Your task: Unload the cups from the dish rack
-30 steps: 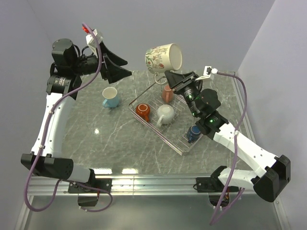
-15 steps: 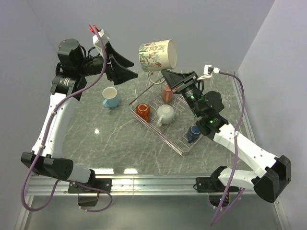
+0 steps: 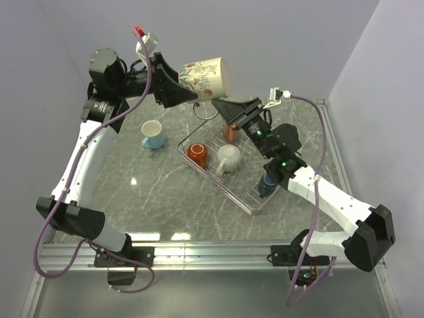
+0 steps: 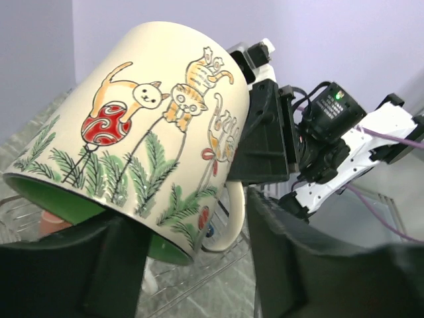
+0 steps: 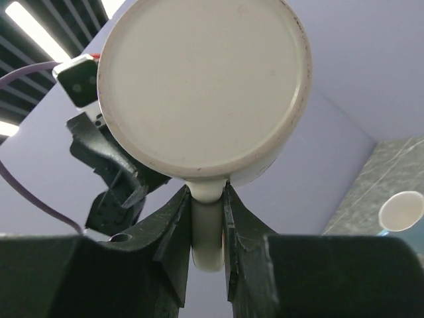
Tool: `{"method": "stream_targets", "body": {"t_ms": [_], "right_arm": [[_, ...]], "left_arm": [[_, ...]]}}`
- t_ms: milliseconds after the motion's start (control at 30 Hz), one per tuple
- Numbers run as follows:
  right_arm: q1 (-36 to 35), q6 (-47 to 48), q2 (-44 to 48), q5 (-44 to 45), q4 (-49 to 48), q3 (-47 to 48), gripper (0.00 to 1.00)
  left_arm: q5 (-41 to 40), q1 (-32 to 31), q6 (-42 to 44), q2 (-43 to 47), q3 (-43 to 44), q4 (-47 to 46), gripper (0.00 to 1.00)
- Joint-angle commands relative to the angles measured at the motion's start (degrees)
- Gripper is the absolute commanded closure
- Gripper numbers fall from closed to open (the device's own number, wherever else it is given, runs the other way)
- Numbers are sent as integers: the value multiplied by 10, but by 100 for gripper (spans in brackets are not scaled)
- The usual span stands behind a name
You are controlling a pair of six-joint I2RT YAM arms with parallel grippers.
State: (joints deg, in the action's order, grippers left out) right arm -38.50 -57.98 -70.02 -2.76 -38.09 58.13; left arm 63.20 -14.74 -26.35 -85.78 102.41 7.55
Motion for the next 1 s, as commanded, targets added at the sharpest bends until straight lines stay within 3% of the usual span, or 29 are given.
{"method": "stream_targets", "body": {"t_ms": [0,133,167,267,367,433,467,567,600,767,967], "right_arm": [[-6,-25,3,-29,-141,60,100],[-6,-30,-5,-30,-145,54,100],[-6,-34,-6,-32,-144,52,100],[-6,-42,-20,-39,-146,49,100],[-7,-29,-30,-33,-129,41,96],[-6,-17,-30,-22,-114,32,73],[-7,0,-30,-15,-95,23,48],[-8,41,-23,22,-19,17,24],[-7,51,-25,44,6,18,10],[-6,95,-38,100,131,22,4],[-6,131,-42,116,184,14,4]], "left_arm": [[24,-7,-61,-5,24,-58,41],[28,-7,-92,-11,26,-95,66],[27,-7,-93,-11,27,-94,81],[18,-7,-90,-8,25,-82,100],[-6,-6,-70,3,17,-52,100],[-25,-5,-40,10,10,-29,100],[-53,-4,-23,17,9,-13,100],[-150,-3,58,30,17,67,100],[-174,-2,94,32,17,96,100],[-311,9,183,48,-7,156,100],[-447,14,324,65,-18,265,100]]}}
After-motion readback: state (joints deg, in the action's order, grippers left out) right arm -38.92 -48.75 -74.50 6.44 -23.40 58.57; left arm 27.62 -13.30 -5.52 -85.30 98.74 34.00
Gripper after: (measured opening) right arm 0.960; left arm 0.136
